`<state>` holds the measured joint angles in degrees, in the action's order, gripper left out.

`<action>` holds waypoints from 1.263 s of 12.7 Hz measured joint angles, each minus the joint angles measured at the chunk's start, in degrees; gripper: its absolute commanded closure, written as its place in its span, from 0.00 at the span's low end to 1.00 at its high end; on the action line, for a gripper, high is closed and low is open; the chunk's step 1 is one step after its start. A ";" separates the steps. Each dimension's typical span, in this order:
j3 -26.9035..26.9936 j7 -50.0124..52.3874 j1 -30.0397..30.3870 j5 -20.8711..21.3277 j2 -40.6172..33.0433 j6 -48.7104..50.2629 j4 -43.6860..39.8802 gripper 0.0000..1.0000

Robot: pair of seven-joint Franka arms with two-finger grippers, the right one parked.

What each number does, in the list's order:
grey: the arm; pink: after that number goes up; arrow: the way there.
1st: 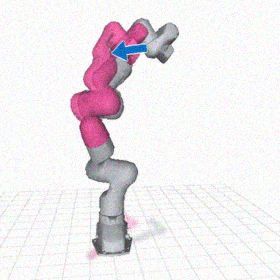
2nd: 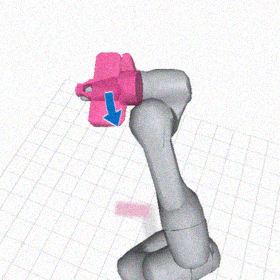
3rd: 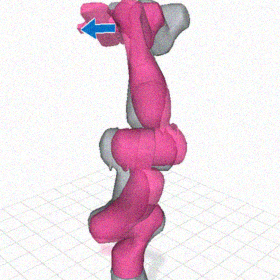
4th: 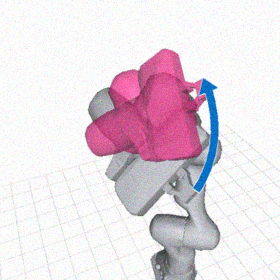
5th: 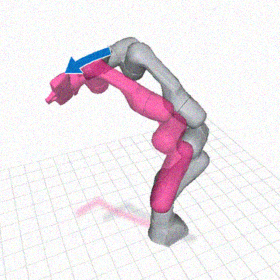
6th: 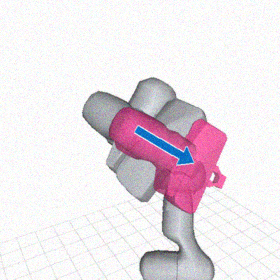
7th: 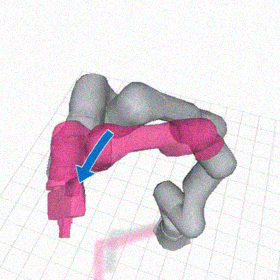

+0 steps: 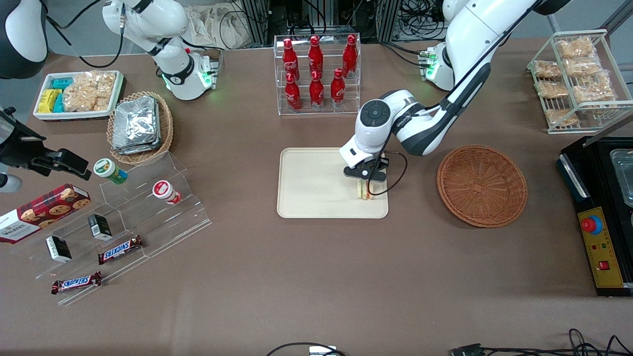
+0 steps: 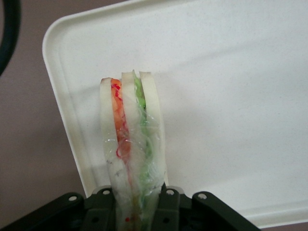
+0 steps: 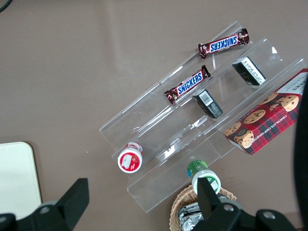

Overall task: Place sandwich from basket to tray
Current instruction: 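Carry the sandwich over the tray and lower it onto the tray, then open the left gripper to release the sandwich and lift away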

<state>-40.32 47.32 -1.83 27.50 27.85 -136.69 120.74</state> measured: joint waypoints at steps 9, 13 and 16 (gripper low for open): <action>0.17 1.06 -0.11 1.24 1.60 0.04 -1.70 0.00; 0.46 5.14 1.84 1.23 -0.29 5.70 -7.43 0.00; 0.52 7.80 5.51 1.23 -3.24 11.37 -11.15 0.00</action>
<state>-39.80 55.12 3.68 28.73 24.61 -125.33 109.59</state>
